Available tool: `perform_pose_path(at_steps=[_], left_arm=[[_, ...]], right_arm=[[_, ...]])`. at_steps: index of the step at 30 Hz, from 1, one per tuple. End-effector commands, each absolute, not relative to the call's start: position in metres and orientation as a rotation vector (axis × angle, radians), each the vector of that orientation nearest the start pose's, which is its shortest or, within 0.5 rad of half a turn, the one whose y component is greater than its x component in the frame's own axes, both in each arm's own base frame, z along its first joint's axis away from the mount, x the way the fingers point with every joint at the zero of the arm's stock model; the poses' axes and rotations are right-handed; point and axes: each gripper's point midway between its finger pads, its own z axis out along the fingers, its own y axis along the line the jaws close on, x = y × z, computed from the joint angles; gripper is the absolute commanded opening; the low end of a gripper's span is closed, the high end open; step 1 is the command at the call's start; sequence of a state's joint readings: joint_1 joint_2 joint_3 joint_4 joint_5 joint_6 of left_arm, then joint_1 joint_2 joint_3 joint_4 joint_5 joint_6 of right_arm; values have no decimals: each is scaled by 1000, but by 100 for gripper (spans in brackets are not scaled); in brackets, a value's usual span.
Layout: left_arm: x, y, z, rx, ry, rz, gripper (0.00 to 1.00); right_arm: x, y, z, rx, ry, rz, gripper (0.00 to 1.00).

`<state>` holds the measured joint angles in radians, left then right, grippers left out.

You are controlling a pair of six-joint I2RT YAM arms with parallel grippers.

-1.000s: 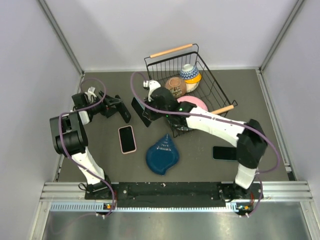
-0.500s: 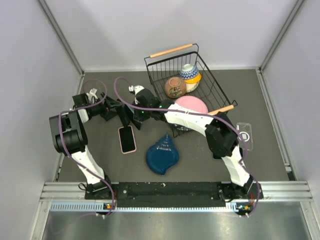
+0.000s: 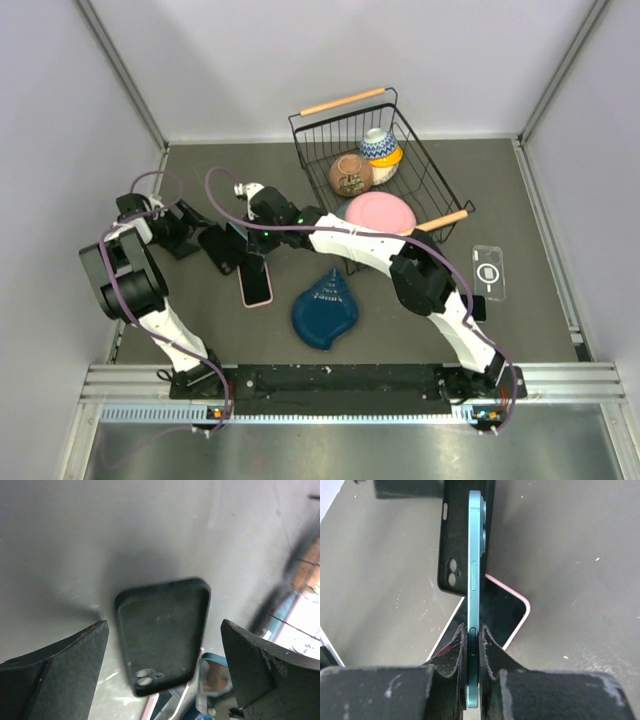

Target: Put the phone into the phone case

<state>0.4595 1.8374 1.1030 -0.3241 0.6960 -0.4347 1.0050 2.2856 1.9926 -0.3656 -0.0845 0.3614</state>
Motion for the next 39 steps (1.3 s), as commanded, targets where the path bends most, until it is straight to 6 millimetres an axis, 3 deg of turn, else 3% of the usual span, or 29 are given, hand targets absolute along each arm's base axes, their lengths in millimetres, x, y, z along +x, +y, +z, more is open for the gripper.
perform_pose_path(at_steps=[1,4,5,6,8,10,12,13,16,18,19,24,34,39], left_arm=[[373,102,81,-936,2362,-492,98],[364,126,97,-958,2333,-255,94],[363,129,101,-946,2330,-198,92],[363,132,106,-931,2328,-146,90],[367,134,115,-856,2352,-6,89],[372,134,117,-764,2395,91,87],[378,130,115,-684,2426,73,85],[391,115,112,-556,2448,-68,85],[400,111,100,-488,2533,-121,76],[399,112,91,-473,2585,-117,73],[396,116,83,-477,2611,-93,73],[397,109,70,-419,2641,-106,74],[407,90,39,-290,2733,-119,70],[409,84,21,-208,2792,-23,69]], right_arm=[[303,555,165,-788,2109,883,0],[304,546,173,-781,2100,849,0],[304,543,187,-774,2079,849,0],[303,538,186,-780,2081,835,0],[301,531,206,-769,2051,839,0],[297,522,213,-783,2038,827,0],[292,509,232,-786,2002,819,0],[292,504,238,-781,1991,813,0],[283,487,266,-783,1932,818,0],[279,477,266,-802,1921,801,0],[274,469,283,-795,1889,811,0],[266,460,306,-795,1827,846,0],[265,451,323,-791,1783,883,0],[266,445,326,-780,1776,903,0]])
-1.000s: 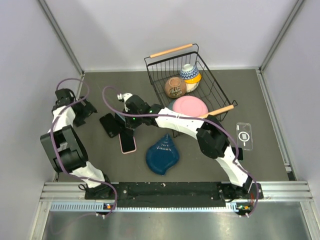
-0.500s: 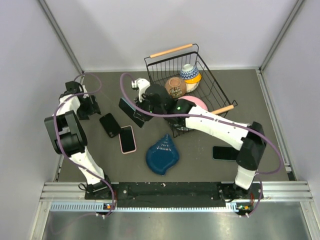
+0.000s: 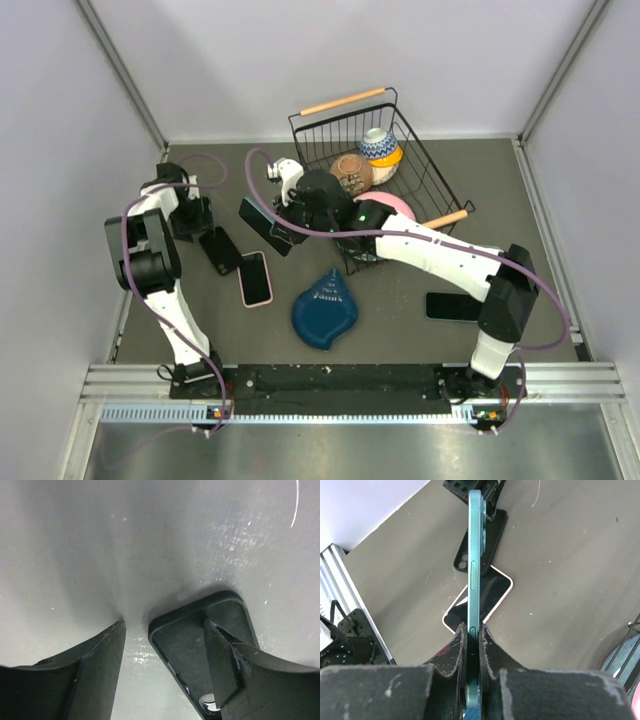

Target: Put the phone into the phone case

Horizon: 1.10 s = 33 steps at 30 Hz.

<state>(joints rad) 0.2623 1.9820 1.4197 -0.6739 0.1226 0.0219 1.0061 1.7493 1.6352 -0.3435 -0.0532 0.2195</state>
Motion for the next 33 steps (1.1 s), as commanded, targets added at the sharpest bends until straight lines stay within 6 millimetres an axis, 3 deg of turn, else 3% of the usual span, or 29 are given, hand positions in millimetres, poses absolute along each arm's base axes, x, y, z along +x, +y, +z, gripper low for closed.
perform_pose_path(at_steps=[1,4,7,8,11,14,17,18,19,20,21,26,29,31,32,33], left_arm=[[408,81,15,-198,2806,-28,67],[409,79,10,-185,2821,-7,64],[410,82,15,-193,2813,35,47],[411,83,17,-196,2809,46,31],[407,94,25,-253,2803,135,0],[400,105,35,-408,2799,209,0],[383,115,45,-690,2766,166,0],[371,125,46,-900,2709,113,0],[371,113,48,-960,2679,-70,0],[370,118,49,-1039,2621,-112,0],[353,124,50,-1205,2551,-154,0],[322,133,55,-1421,2401,-90,0],[298,122,48,-1553,2360,-73,0],[286,112,46,-1609,2337,-95,9],[284,110,48,-1603,2333,-99,31],[283,108,54,-1563,2320,-110,39]], right_arm=[[266,444,330,-777,1766,902,0],[269,440,330,-766,1766,898,0],[270,437,332,-755,1763,906,0],[272,436,331,-751,1766,904,0],[273,435,333,-747,1766,911,0],[272,434,336,-743,1760,920,0],[270,432,340,-735,1757,929,0],[270,432,342,-733,1755,934,0],[269,431,343,-731,1754,935,0],[268,430,343,-724,1757,941,0],[266,428,346,-724,1752,944,0],[263,424,347,-705,1754,951,0],[261,420,350,-692,1752,956,0],[257,419,353,-690,1745,963,0],[257,418,352,-686,1748,961,0],[257,416,353,-684,1747,959,0]])
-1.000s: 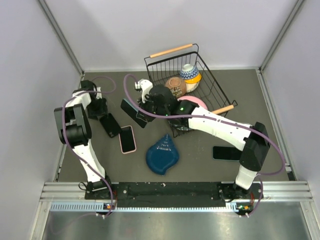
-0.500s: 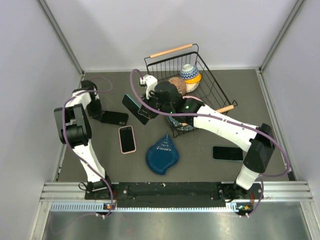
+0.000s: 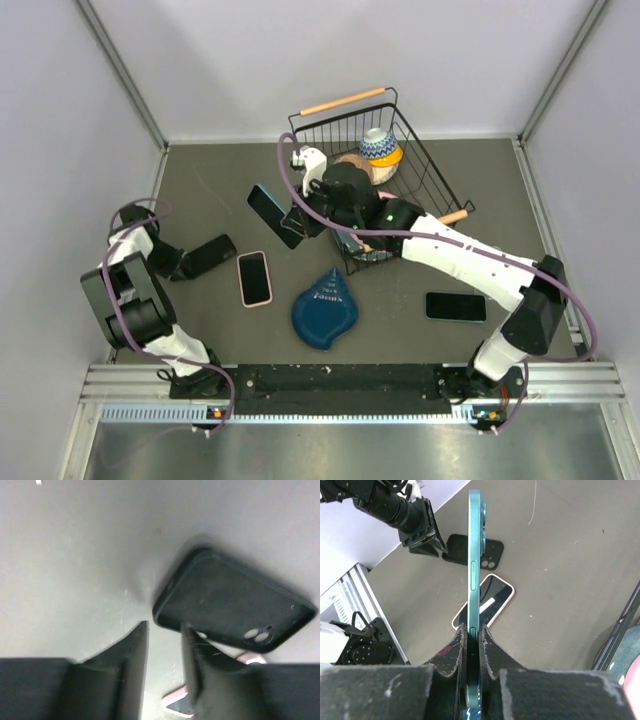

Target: Put the phone into the phone case

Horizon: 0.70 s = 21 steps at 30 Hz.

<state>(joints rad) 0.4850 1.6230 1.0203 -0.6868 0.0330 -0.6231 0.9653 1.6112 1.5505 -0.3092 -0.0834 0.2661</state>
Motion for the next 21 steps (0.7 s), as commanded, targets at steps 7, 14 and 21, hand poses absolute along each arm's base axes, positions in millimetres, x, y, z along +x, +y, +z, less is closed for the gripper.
perform_pose_path(at_steps=[7,14,21], left_arm=[[314,128,107,-1146,2316,-58,80],[359,127,88,-651,2543,-114,76],[378,96,58,-466,2662,-238,72]], right_arm=[[250,410,355,-672,1735,961,0],[250,410,351,-678,1737,961,0],[249,407,356,-689,1716,950,0]])
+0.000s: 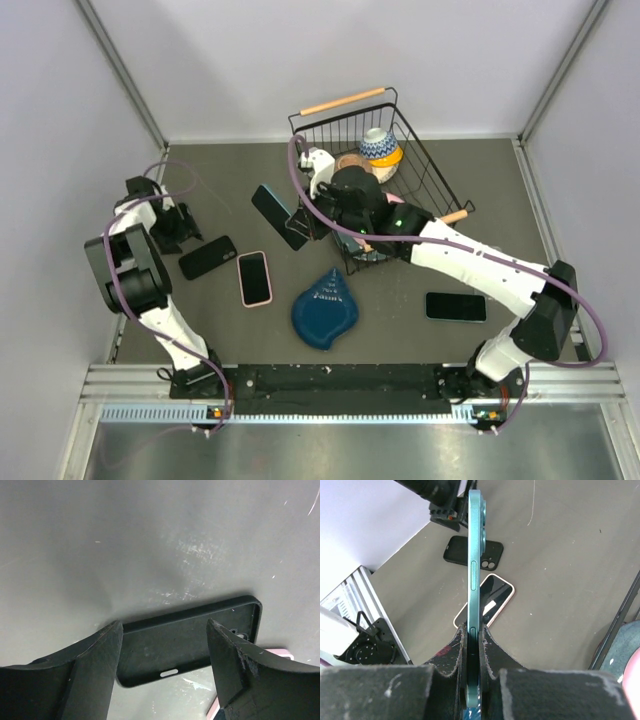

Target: Put the phone into the phone case

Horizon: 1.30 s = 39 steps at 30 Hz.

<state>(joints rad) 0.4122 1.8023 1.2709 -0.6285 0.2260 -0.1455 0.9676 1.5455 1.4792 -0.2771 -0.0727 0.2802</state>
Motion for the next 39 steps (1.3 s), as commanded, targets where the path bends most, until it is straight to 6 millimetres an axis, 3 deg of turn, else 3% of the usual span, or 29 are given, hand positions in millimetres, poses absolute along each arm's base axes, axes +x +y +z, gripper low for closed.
perform_pose_path(at_steps=[1,9,15,18,19,20,22,23,25,26,31,34,39], left_arm=[[379,95,57,-447,2666,-219,72],[375,89,31,-378,2782,-71,70],[372,87,26,-353,2804,2,67],[365,87,21,-317,2828,30,61],[363,86,19,-317,2836,38,58],[361,85,17,-320,2845,36,46],[356,88,18,-331,2862,81,35],[356,89,20,-332,2860,91,21],[350,92,25,-399,2870,125,4],[348,93,29,-452,2866,141,0],[326,90,39,-684,2863,165,0],[303,93,42,-815,2843,238,0],[290,73,49,-941,2788,24,0]], right_arm=[[248,405,358,-686,1710,946,0],[248,400,361,-695,1691,930,0],[249,396,361,-696,1686,926,0],[249,393,363,-687,1678,931,0],[249,392,363,-686,1680,931,0],[249,393,364,-687,1677,933,0],[248,391,364,-685,1676,933,0],[249,391,363,-682,1679,933,0],[249,392,361,-679,1688,947,0],[249,392,360,-677,1693,954,0],[248,398,362,-658,1701,995,0],[250,407,352,-643,1745,1025,0],[252,429,336,-608,1818,1090,0]])
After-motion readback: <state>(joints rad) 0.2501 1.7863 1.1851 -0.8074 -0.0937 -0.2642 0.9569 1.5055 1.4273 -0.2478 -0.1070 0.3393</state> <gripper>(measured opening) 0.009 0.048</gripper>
